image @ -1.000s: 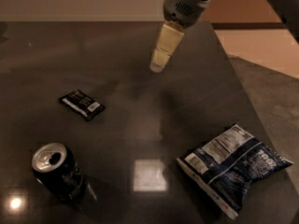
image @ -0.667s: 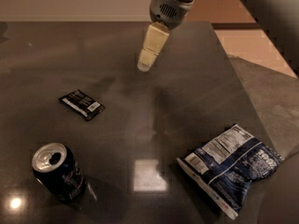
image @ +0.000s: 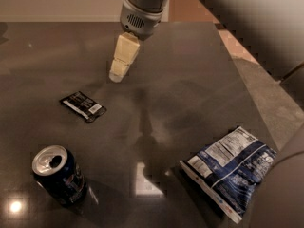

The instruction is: Pick rxbar chocolate

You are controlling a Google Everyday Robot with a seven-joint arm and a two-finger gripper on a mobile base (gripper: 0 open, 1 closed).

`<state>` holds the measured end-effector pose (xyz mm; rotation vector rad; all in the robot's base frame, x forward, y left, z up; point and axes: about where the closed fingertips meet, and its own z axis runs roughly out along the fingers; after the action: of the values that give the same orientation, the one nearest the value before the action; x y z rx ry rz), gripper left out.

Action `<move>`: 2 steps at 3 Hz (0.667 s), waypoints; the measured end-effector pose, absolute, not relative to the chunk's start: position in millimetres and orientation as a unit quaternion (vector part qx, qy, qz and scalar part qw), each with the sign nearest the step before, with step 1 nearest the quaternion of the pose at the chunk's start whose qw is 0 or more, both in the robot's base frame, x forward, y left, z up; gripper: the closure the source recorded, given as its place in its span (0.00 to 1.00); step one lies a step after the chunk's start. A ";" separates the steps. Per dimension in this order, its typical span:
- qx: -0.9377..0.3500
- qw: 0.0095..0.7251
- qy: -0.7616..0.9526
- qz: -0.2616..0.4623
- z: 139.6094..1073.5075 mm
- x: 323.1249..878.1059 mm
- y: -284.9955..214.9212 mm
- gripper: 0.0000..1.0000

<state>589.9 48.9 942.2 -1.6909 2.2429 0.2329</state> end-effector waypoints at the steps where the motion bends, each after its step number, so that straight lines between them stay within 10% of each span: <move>1: -0.585 0.143 0.794 0.081 927.8 578.8 80.0 0.00; 2: -0.588 0.126 0.796 0.076 913.1 560.7 114.0 0.00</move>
Offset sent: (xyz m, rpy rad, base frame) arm -0.0543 0.1047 -0.0506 -0.0983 0.0906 -0.0093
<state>560.7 114.0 913.1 -1.7112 2.3173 0.2203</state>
